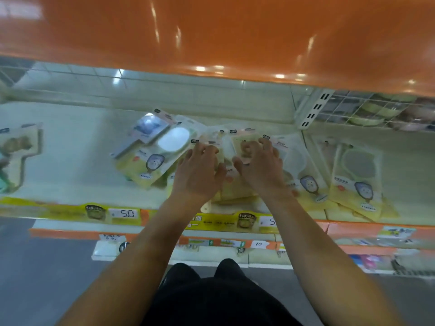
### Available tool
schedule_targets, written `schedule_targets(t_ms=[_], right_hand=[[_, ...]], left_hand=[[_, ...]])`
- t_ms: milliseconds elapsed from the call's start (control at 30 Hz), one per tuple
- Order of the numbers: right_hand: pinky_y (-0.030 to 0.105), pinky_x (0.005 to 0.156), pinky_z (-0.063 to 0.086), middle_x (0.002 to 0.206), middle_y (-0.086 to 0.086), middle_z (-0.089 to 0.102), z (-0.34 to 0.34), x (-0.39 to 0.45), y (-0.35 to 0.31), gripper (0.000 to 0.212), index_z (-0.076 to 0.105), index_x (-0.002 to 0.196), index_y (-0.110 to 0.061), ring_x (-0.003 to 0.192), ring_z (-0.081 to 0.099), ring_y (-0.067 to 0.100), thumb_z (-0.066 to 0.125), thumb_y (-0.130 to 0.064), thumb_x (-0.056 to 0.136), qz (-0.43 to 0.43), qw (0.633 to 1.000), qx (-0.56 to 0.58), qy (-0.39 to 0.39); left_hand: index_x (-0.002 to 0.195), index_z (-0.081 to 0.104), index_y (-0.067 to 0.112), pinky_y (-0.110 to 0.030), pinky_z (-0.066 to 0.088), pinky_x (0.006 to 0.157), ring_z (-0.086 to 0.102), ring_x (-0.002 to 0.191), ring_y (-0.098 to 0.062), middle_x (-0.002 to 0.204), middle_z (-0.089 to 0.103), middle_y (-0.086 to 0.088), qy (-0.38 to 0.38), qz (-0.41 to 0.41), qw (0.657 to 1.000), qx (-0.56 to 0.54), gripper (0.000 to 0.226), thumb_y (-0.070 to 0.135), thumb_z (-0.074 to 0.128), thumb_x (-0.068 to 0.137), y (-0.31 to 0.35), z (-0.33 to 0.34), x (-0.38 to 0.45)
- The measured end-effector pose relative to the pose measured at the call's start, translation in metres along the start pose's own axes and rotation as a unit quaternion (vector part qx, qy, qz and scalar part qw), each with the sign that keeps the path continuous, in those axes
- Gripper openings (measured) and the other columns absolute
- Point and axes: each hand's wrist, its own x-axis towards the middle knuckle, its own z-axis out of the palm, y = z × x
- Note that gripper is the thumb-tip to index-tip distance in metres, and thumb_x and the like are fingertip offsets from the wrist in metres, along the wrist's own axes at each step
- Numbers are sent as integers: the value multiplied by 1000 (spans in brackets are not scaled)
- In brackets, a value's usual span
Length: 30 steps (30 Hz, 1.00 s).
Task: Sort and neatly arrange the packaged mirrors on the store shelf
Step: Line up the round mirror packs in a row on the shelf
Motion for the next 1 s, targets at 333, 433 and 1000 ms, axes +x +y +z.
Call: schedule_targets(t_ms=[333,433,1000], right_hand=[[41,103,35,137,2,44,12,-3,-5,48,56,125,-27,125,39,32,68,-45,83,19,999,0,27],[42,100,35,136,3,43,10,-5,-3,45,57,123,-28,122,40,33,67,-46,83,18,999,-12,31],[40,99,30,136,-2,41,-8,-27,-19,42,61,117,-28,120,37,34,66,-44,78,-63,996,65,12]], left_hand=[[116,52,19,-42,43,92,51,111,-25,121,50,-3,-14,17,1000,9,32,39,50,91,-24,-8,1],[116,51,19,-42,43,92,51,111,-25,121,50,-3,-11,18,1000,16,31,38,49,91,-21,-7,-1],[113,59,14,-43,48,80,59,100,-32,113,58,-8,74,-56,995,45,42,38,49,81,-14,-17,-42]])
